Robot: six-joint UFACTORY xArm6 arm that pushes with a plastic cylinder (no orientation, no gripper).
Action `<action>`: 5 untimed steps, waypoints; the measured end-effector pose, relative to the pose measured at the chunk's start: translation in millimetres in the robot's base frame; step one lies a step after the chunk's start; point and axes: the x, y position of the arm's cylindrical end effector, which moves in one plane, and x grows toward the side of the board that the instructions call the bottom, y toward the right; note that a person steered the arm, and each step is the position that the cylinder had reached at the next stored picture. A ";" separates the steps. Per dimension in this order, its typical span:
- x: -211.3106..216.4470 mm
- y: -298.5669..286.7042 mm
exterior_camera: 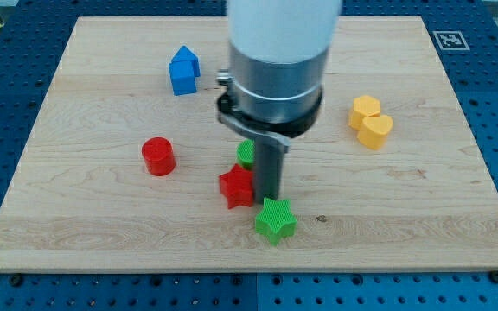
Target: Slightly move the red star into red circle
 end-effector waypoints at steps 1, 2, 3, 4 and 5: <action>0.2 -17.9; 0.2 -32.1; -4.3 -59.2; -11.9 -70.4; -11.9 -71.8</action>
